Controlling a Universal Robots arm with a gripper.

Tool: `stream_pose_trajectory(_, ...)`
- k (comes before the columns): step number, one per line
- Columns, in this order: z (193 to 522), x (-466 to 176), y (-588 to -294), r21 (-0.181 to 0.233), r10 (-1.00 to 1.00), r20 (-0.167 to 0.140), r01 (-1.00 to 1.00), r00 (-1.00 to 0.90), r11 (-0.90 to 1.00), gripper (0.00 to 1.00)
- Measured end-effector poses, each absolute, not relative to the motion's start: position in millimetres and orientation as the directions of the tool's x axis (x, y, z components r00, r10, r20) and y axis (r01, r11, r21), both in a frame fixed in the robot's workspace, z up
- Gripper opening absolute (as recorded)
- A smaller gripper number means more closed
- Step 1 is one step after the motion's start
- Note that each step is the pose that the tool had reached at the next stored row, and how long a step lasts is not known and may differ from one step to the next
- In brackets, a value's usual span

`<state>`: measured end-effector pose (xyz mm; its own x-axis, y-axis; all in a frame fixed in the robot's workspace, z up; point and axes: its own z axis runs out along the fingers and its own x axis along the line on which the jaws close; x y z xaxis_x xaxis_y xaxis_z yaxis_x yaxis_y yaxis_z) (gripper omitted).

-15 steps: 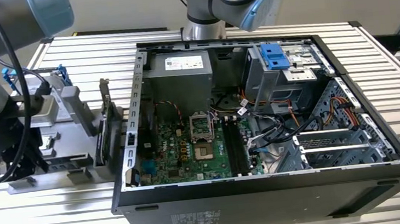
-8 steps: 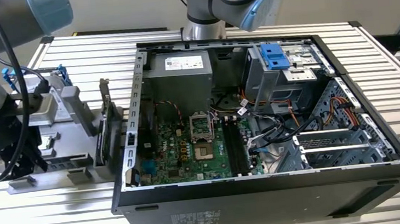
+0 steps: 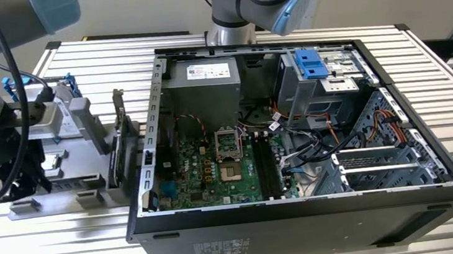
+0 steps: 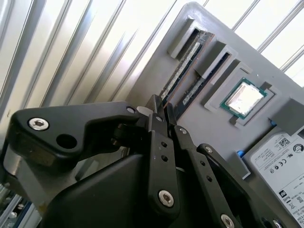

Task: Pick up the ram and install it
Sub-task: 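Pick up the ram and move it above insertion slot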

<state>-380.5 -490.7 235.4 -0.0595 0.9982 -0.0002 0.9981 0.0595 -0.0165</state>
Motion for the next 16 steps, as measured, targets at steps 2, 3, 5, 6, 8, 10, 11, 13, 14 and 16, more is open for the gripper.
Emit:
stream_pose_trajectory(2, 237.1, -380.4, -490.8, -0.017, 0.998, 0.000, 0.998, -0.060, 0.060, 0.00)
stream_pose_trajectory(3, 238.1, -380.4, -490.8, -0.017, 0.998, 0.000, 0.998, -0.060, 0.060, 0.00)
stream_pose_trajectory(5, 240.2, -380.4, -490.7, -0.017, 0.998, 0.000, 0.998, -0.060, 0.060, 0.00)
stream_pose_trajectory(6, 241.4, -380.4, -490.7, -0.016, 0.998, 0.000, 0.998, -0.060, 0.060, 0.00)
stream_pose_trajectory(8, 243.6, -380.5, -490.7, -0.016, 0.998, 0.000, 0.998, -0.060, 0.060, 0.00)
stream_pose_trajectory(10, 245.7, -380.5, -490.7, -0.016, 0.998, 0.000, 0.998, -0.060, 0.060, 0.00)
stream_pose_trajectory(11, 246.8, -380.5, -490.7, -0.017, 0.998, 0.000, 0.998, -0.060, 0.060, 0.00)
stream_pose_trajectory(13, 248.6, -380.5, -490.7, -0.017, 0.998, 0.000, 0.998, -0.060, 0.060, 0.00)
stream_pose_trajectory(14, 249.6, -380.5, -490.7, -0.016, 0.998, 0.000, 0.998, -0.060, 0.060, 0.00)
stream_pose_trajectory(16, 251.7, -380.5, -490.7, -0.016, 0.998, 0.000, 0.998, -0.060, 0.060, 0.00)
